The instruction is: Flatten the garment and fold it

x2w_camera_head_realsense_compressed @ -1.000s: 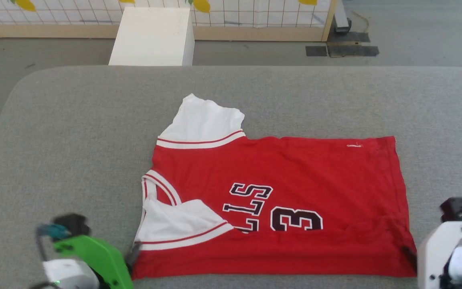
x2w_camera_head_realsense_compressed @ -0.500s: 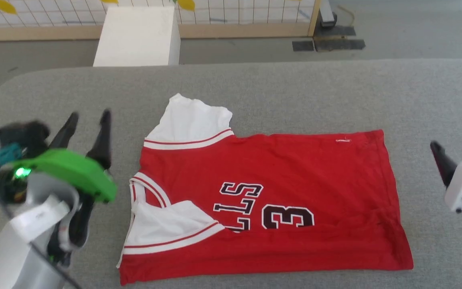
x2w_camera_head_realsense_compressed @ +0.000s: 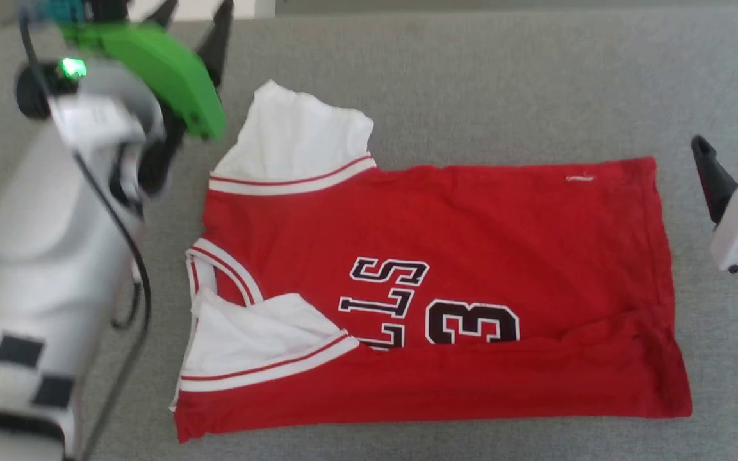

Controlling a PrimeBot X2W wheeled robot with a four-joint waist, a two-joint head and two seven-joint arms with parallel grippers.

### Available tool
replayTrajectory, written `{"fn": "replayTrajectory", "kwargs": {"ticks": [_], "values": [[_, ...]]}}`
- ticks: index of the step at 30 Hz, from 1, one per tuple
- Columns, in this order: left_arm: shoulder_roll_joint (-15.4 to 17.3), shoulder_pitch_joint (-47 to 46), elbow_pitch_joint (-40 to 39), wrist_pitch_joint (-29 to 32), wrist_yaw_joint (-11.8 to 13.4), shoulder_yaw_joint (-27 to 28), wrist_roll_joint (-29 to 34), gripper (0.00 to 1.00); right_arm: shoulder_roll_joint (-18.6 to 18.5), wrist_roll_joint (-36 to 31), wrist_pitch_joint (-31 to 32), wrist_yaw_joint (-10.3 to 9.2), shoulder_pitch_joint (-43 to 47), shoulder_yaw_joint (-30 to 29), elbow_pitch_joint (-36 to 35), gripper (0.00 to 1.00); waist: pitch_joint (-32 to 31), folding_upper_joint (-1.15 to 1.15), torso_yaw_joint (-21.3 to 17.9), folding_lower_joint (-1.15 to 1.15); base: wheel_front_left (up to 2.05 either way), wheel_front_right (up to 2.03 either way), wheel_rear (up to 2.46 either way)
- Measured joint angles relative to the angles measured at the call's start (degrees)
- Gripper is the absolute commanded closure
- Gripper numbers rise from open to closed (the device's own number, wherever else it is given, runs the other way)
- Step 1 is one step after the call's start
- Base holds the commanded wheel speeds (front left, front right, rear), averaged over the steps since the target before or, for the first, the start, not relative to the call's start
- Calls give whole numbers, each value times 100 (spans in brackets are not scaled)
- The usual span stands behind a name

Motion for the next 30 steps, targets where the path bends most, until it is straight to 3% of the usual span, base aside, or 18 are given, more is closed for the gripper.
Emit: {"fn": "replayTrajectory", "kwargs": {"ticks": [3, 11, 21, 23, 24, 30], "values": [[-33, -716, 700, 782, -121, -53, -127, 0, 10, -59, 36, 0, -97, 167, -75, 0, 304, 0, -24, 0, 0, 0, 0], [-113, -1701, 1677, 3005, -64, -526, -198, 0, 18, -127, 64, 0, -110, 256, -178, 0, 909, 0, -204, 0, 0, 0, 0], [42, -1742, 1852, 3708, 68, -949, 7, 0, 134, -149, 52, 0, -5, 5, -542, 0, 1385, 0, -453, 0, 0, 0, 0], [51, -1738, 1795, 3762, 73, -903, -52, 71, 154, -149, 53, 0, 22, -38, -595, 0, 1449, 0, -473, 0, 0, 0, 0], [51, -1737, 1763, 3762, 73, -880, -77, 100, 155, -149, 52, 0, 29, -60, -615, 0, 1471, 0, -474, -1, 0, 0, 0], [-40, -1596, 1648, 3428, 48, -580, -409, 100, 142, -152, 66, 0, 26, -87, -669, 0, 1446, 0, -387, -1, 0, 0, 0]]}}
